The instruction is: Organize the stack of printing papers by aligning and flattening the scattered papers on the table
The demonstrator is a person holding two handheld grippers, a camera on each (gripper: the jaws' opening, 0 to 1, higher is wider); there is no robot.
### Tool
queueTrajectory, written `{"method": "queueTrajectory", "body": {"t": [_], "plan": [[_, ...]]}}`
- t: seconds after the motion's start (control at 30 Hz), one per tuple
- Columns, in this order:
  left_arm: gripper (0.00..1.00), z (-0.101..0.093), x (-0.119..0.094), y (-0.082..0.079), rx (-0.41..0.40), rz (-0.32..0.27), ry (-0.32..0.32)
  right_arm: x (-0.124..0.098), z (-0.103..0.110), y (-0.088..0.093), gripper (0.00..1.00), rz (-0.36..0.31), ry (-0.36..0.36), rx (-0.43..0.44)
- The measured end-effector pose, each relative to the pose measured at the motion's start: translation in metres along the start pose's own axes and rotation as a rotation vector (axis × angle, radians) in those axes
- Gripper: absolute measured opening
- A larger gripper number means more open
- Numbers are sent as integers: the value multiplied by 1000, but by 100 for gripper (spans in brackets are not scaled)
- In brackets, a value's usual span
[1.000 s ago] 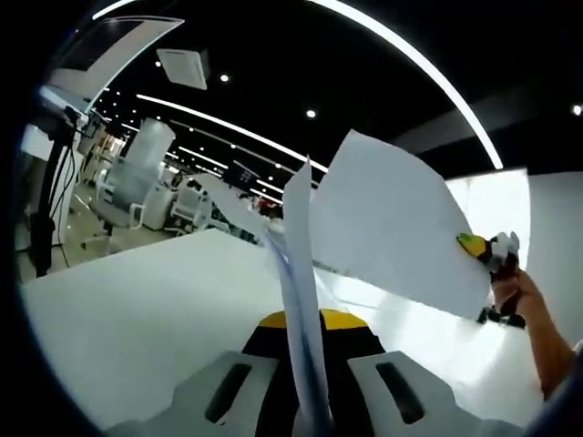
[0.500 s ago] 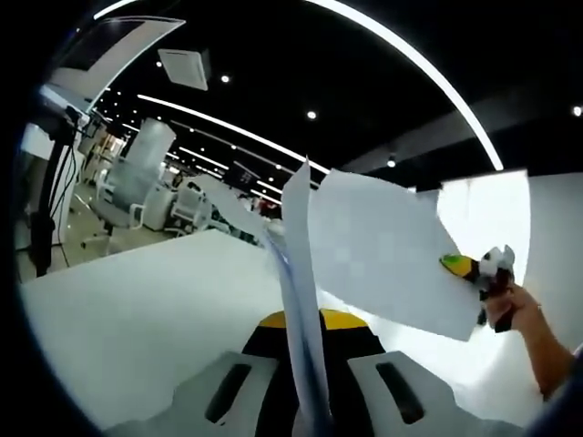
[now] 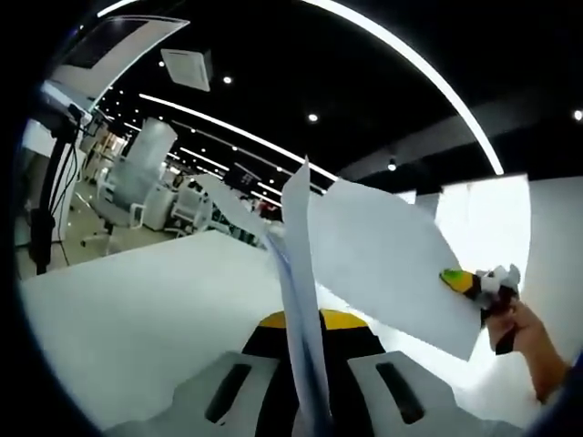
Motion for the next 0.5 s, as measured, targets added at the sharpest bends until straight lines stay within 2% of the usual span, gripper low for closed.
{"method": "queueTrajectory", "body": {"t": [0.3,0.5], "plan": [[8,0,-1,-1,-1,-6,-1,-1,-8,14,0,38,63,-52],[8,0,-1,-1,-6,-8,-2,-2,-10,15,0,50,92,-139]]}}
Point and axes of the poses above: the point that each gripper's makers call its tool centre point, and the gripper's own axes: x roughly forward along the fingers, z roughly to its left, y roughly out of its underside, the point moved 2 cm from there along -x, roughly backward along the fingers, and after that the axes turned 9 degrees about -z, right-handed, at the moved point
